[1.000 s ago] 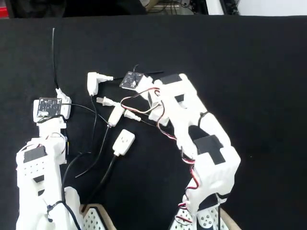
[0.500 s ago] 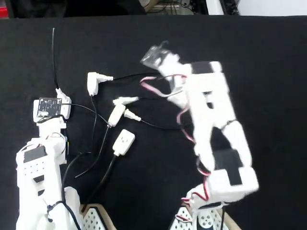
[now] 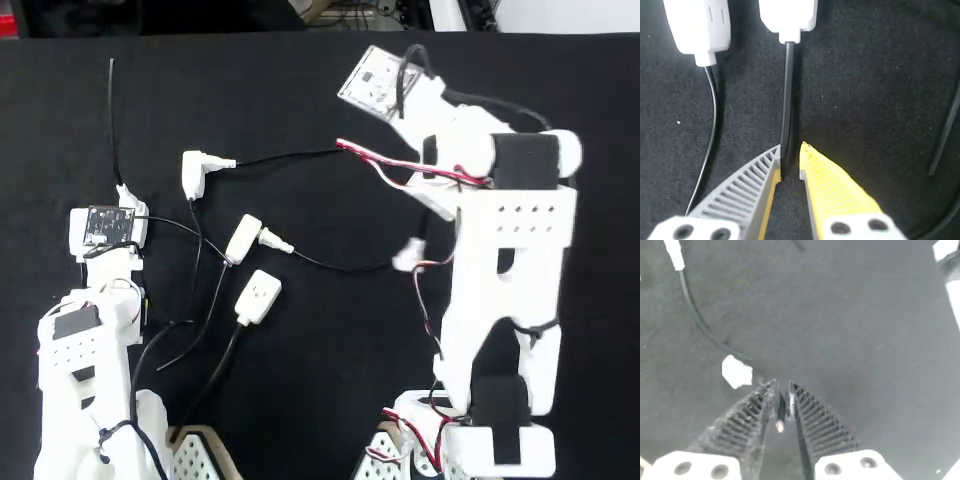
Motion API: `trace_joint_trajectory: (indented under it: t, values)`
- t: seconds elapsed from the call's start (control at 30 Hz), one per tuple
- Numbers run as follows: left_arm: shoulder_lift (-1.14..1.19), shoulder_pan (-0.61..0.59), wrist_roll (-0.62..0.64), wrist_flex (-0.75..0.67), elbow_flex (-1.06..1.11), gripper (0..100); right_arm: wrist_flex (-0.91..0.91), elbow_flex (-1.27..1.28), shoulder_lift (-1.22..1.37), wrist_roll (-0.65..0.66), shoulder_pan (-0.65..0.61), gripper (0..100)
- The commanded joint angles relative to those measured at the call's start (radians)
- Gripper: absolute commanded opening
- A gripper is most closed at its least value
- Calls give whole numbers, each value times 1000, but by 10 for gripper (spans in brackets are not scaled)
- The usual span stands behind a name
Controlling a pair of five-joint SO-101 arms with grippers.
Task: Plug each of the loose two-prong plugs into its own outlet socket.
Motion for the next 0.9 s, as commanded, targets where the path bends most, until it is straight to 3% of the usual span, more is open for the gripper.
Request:
trace_joint_trajectory:
  t: [0.0,0.13,0.3,0.43,0.67,0.87]
  values:
    - [-14,10,-9,-18,-7,73,26,64,7,2,-98,11]
    - [-14,12,-9,-18,-7,73,-144,283,91,-3,-239,15]
    - [-14,12,-9,-18,-7,73,-305,417,166,-11,-296,75]
    - [-14,12,-9,-18,-10,73,-270,377,139,-57,-250,171]
    - [-14,12,-9,-18,-10,73,-12,367,79,-44,-135,162]
    - [-14,12,-9,-18,-10,73,-181,662,61,-6,-12,95]
